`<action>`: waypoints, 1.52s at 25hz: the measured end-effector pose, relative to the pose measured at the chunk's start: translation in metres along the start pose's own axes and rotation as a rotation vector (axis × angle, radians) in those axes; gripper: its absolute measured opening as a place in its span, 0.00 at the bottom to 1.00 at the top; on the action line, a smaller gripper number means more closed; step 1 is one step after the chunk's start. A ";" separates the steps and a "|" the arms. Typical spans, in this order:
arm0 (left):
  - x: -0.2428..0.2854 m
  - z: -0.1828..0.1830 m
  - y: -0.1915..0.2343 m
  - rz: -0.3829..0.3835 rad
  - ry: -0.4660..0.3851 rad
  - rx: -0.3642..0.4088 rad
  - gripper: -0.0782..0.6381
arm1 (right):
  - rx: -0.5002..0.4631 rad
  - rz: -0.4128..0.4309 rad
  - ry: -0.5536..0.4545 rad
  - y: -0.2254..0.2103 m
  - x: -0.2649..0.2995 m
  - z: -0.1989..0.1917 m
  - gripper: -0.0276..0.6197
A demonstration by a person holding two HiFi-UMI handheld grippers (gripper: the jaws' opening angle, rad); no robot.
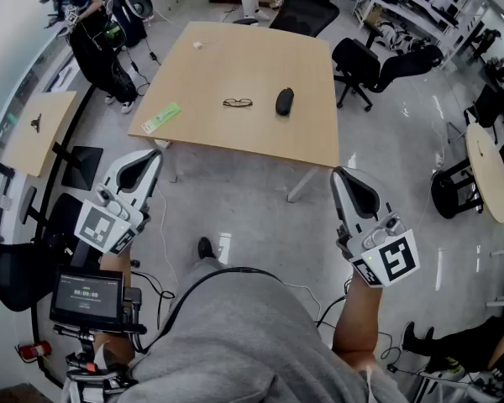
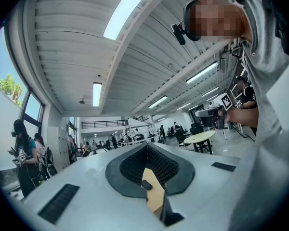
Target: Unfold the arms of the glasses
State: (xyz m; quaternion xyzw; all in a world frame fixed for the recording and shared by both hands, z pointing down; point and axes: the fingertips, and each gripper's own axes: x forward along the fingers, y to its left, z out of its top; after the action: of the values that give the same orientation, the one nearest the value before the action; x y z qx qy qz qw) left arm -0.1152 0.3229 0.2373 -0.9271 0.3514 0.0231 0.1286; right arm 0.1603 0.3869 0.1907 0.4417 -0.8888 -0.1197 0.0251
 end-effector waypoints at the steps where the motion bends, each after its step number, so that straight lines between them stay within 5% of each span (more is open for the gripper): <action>1: 0.000 0.000 0.000 -0.002 -0.002 -0.007 0.12 | 0.000 0.000 0.001 0.000 0.000 0.000 0.05; 23: 0.009 -0.011 -0.007 -0.034 0.022 -0.052 0.12 | 0.077 0.014 -0.001 -0.001 0.002 -0.015 0.05; 38: 0.071 -0.066 0.097 -0.101 -0.007 -0.117 0.12 | 0.095 -0.050 0.075 -0.039 0.108 -0.050 0.05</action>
State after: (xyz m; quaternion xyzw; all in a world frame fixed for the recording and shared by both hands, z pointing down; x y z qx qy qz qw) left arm -0.1286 0.1902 0.2700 -0.9495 0.3016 0.0404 0.0765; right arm 0.1319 0.2690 0.2236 0.4686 -0.8806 -0.0615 0.0343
